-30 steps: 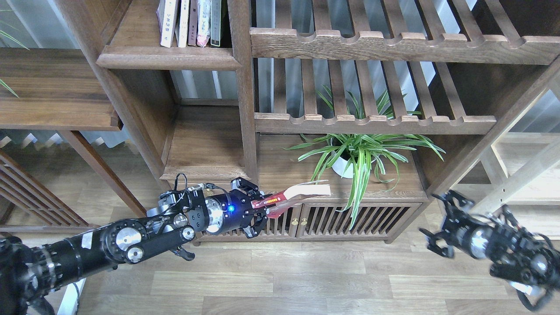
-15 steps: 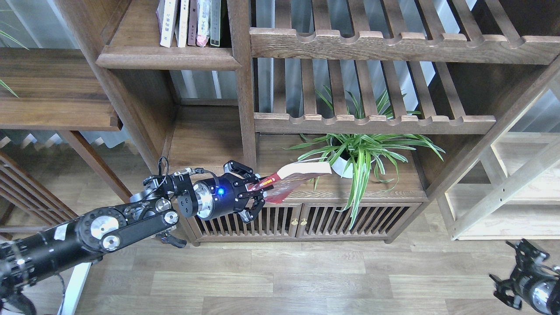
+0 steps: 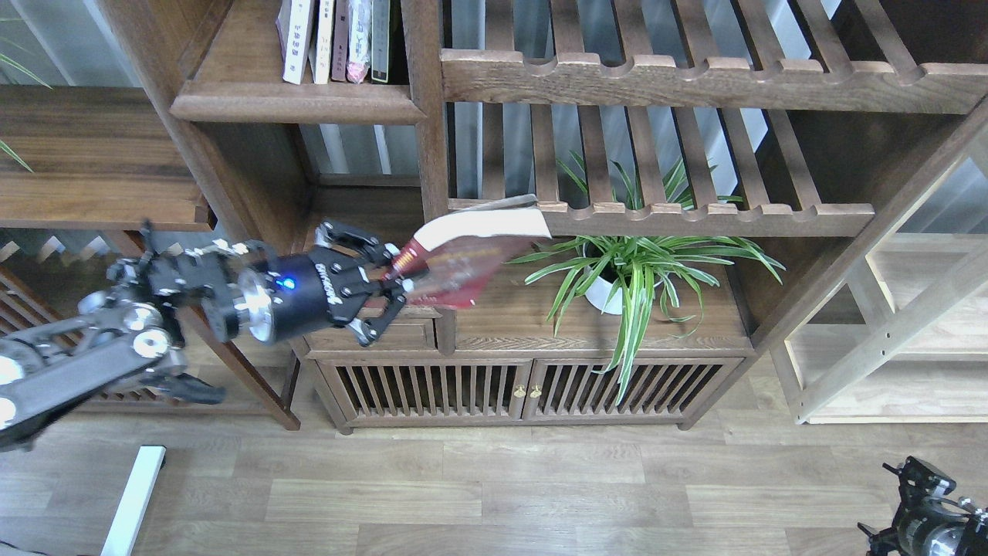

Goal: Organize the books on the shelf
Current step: 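Lift the red book with the left gripper up to the upper shelf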

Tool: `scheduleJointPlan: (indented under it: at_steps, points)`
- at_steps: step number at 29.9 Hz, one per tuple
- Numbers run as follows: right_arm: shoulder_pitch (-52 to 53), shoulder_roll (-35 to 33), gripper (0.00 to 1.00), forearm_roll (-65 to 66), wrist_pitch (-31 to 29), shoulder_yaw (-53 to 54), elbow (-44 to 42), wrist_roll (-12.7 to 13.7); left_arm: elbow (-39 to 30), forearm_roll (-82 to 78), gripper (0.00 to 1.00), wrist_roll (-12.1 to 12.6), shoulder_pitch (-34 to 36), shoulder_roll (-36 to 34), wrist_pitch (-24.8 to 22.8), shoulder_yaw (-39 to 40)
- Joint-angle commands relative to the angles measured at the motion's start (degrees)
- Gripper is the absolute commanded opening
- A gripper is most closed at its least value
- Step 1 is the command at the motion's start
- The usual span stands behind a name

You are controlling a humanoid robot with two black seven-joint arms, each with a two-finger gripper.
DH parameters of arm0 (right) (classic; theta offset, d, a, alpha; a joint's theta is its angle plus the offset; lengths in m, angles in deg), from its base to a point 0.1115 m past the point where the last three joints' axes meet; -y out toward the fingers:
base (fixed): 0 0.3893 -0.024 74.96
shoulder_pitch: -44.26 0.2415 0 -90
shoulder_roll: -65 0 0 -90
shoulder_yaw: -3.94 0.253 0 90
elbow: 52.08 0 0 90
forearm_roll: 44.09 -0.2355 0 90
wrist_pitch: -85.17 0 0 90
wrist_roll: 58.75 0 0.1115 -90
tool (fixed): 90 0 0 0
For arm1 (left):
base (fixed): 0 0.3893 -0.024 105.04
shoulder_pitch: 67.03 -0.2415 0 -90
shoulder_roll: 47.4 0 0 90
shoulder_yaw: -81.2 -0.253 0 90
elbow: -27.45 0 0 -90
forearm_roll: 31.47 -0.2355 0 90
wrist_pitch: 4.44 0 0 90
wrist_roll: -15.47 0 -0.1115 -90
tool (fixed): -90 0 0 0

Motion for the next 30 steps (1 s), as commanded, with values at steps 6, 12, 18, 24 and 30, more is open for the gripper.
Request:
scheduleJointPlan:
  at_steps: [6,12,18,24,30]
  points:
    - [-0.5,2.6,1.00,0.0,0.0,-0.1,-2.1,0.0,-7.2,6.2,0.00,0.6,-0.3,-11.3,-3.5,8.3]
    - [-1.0,4.6,1.00,0.0,-0.3,-0.3,-4.9,0.0,-11.4,10.6,0.00,0.6,-0.3,-17.6,-5.6,10.4]
    - [-0.8,5.4,1.00,0.0,-0.4,-0.3,-5.5,0.0,-12.8,18.9,0.00,1.1,-0.3,-23.8,-10.5,14.8]
    - [-0.7,6.6,1.00,0.1,-0.5,-0.4,-6.6,0.0,-12.8,25.2,0.00,2.0,-0.3,-31.0,-13.6,19.9]
    - [-0.6,8.2,1.00,0.2,-0.7,-0.4,-7.8,0.0,-12.6,30.1,0.00,3.9,-0.3,-36.1,-8.6,21.4]
